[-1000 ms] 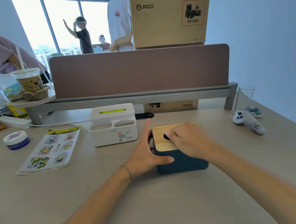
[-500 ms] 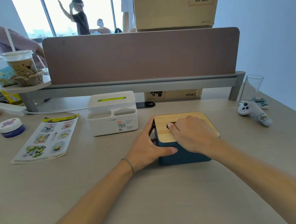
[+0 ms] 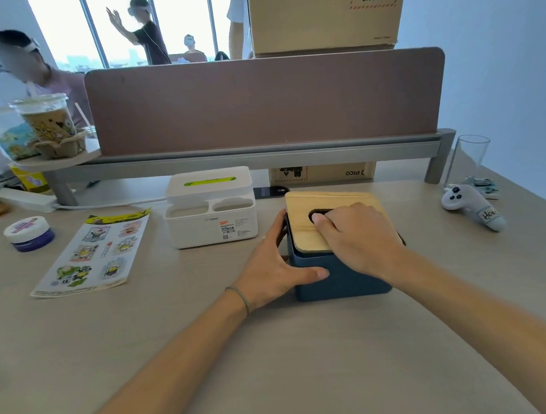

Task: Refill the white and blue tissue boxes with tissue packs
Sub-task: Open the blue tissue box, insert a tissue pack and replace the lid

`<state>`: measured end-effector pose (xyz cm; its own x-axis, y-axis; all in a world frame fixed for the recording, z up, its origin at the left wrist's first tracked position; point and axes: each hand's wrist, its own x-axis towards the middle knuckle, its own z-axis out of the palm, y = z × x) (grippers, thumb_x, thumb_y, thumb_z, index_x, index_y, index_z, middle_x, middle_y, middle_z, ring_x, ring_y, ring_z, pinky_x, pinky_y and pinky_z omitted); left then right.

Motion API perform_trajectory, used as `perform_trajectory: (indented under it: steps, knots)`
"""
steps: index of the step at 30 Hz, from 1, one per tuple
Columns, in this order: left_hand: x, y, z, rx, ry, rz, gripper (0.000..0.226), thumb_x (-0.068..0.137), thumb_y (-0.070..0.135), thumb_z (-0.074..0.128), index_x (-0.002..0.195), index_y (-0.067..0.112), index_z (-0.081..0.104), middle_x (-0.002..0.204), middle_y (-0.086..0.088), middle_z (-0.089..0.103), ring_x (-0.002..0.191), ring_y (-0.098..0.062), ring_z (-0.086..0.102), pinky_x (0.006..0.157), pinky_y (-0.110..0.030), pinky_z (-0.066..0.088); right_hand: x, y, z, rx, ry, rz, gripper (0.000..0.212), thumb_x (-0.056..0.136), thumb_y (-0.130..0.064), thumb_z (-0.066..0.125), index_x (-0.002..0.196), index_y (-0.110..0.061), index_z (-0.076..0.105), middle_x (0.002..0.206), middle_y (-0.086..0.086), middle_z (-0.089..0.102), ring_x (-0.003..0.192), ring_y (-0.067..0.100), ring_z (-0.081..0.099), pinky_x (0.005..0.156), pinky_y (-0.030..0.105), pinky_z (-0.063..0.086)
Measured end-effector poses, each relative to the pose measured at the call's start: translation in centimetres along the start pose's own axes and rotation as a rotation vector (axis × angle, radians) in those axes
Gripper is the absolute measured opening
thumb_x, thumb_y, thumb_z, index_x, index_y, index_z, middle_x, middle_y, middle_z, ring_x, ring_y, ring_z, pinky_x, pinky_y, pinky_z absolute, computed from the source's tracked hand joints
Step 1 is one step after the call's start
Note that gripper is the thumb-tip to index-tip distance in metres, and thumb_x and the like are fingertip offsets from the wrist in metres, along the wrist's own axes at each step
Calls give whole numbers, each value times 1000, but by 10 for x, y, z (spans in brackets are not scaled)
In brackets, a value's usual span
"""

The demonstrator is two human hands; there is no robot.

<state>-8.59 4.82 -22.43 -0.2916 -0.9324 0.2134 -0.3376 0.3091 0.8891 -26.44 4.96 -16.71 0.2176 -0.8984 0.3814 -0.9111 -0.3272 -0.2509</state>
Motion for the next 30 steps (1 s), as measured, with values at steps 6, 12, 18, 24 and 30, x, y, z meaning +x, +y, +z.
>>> perform_trajectory:
  steps: [6, 12, 18, 24, 30]
  knots:
    - [-5, 34, -13, 69, 115, 116, 140, 56, 60, 90, 158, 45, -4, 160, 20, 26, 147, 7, 22, 122, -41, 29, 0, 4, -29, 95, 76, -96, 39, 99, -39, 47, 68, -22, 65, 60, -6, 60, 58, 13, 54, 54, 34, 43]
    - [-2, 73, -1, 238, 113, 214, 124, 63, 59, 85, 159, 44, 9, 153, 13, 41, 139, -2, 38, 114, -27, 32, -19, 24, -51, 137, 64, -102, 35, 98, -34, 51, 68, -25, 64, 59, -6, 58, 59, 13, 53, 56, 35, 42]
    - [10, 104, 42, 450, -56, 293, 114, 66, 65, 81, 158, 42, 17, 160, 11, 34, 147, -11, 29, 118, -37, 31, -54, 71, -74, 112, 112, -42, 35, 96, -35, 53, 63, -25, 61, 56, -6, 56, 57, 13, 52, 55, 40, 43]
    - [27, 124, 104, 619, -204, 325, 104, 66, 80, 68, 153, 36, 31, 153, 7, 38, 135, -17, 39, 111, -34, 39, -90, 120, -93, 89, 110, 100, 40, 95, -30, 56, 56, -23, 53, 52, -6, 50, 53, 10, 45, 54, 34, 31]
    - [34, 130, 153, 651, -279, 340, 98, 66, 77, 72, 148, 30, 44, 148, 2, 44, 134, -17, 41, 108, -29, 35, -120, 165, -90, 76, 98, 230, 38, 93, -32, 57, 55, -28, 52, 52, -5, 50, 55, 15, 49, 57, 41, 41]
